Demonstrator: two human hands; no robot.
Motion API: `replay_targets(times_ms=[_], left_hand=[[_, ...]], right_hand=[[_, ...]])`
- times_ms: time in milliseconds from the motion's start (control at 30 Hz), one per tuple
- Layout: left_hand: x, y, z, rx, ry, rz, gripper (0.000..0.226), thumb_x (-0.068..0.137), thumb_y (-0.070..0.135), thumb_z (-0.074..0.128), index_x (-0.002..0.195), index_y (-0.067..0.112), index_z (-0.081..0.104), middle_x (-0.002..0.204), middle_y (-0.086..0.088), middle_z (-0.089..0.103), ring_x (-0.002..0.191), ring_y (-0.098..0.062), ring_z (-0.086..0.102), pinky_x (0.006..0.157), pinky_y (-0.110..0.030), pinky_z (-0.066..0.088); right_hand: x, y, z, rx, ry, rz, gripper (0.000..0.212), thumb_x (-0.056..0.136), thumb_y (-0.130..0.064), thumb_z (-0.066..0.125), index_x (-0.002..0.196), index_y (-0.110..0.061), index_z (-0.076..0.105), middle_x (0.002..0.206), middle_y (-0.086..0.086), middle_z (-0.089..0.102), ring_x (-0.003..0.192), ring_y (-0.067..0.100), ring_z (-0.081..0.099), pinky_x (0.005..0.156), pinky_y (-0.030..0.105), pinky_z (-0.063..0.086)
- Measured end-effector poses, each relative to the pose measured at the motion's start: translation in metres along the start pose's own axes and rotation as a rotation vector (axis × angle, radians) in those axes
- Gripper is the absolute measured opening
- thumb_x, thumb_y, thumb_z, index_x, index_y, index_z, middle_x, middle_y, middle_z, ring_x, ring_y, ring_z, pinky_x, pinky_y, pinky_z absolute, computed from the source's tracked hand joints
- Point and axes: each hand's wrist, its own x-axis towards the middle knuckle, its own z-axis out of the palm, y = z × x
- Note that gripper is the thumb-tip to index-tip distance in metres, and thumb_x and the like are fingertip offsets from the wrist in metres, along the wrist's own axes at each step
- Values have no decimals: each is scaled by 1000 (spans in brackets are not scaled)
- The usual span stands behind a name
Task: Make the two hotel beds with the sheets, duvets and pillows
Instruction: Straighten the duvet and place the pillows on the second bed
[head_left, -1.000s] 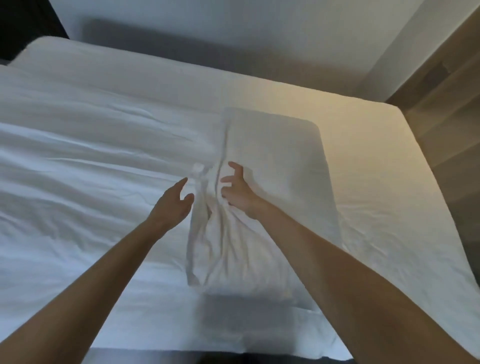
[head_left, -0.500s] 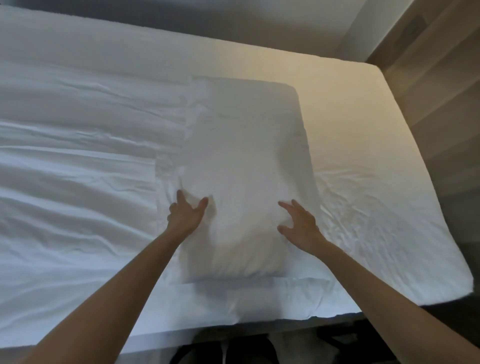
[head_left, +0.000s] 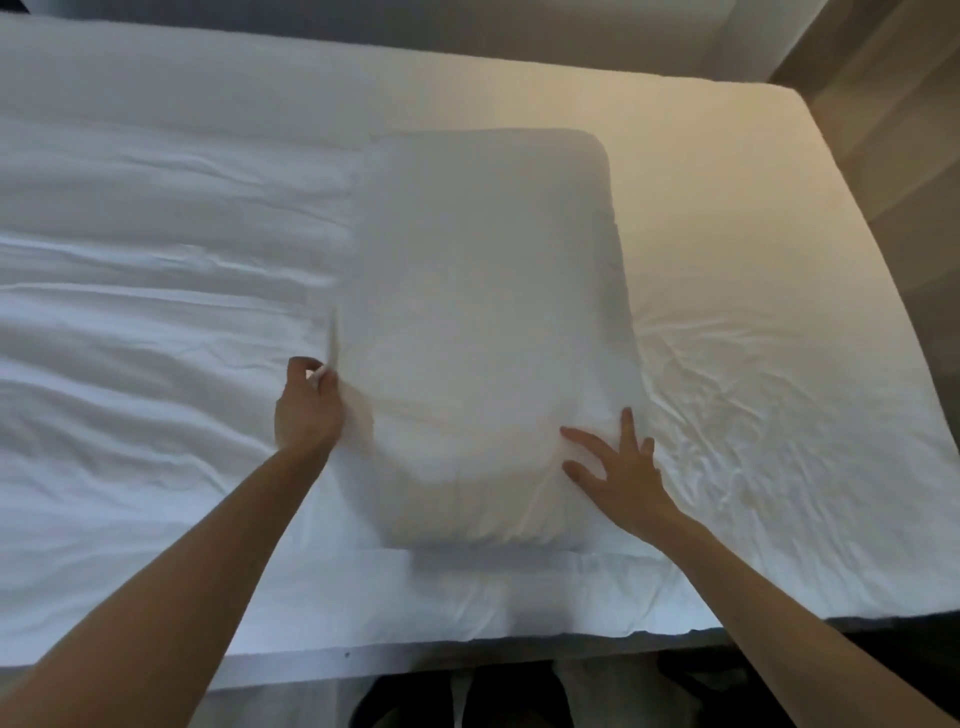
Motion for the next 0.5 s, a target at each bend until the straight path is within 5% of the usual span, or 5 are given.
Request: replay_targets(times_ms=[133,300,500], left_hand=[[24,-10,10,-6,-148,-158,41,97,31,48,134,19,35,127,-26,52,109,-43,54,91,-44,46],[47,11,25,-80,-123,-150,84,84,71,48,150,39,8,151,-26,25,135,-47,29,110,-56,26],[82,25,48,-155,-174,-187,119,60,84,62,148,46,-8,153,-29,21,135,-46,34,110,-57,29]], right_hand=[[29,-20,-11,37,103,-85,55,96,-48,49,146,-48,26,161,1,-20,146,43,-9,116,59,12],[94,-59,-36,184,208,31,74,88,-58,57,147,-54,13,162,-3,-15,145,45,-8,110,70,11],[142,-59,-34,203,261,162,96,70,-71,67,142,-63,5,160,-11,-21,145,45,-10,105,76,5]])
